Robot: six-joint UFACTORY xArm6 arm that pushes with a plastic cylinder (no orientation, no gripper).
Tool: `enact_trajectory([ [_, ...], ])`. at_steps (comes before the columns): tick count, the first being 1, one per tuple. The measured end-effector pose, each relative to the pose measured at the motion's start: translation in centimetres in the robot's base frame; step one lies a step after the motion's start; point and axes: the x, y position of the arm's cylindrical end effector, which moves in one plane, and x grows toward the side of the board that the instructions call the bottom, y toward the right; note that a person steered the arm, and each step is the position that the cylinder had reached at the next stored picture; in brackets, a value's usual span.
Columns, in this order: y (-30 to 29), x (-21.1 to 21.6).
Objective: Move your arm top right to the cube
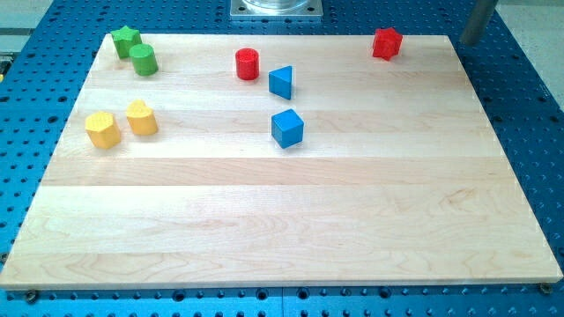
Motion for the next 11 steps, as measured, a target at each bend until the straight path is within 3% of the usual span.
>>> enact_trajectory([
  [7, -0.2, 1.2],
  [8, -5.3, 2.9],
  [9, -17.0, 8.6],
  [10, -23.1, 13.1],
  [11, -23.1, 14.7],
])
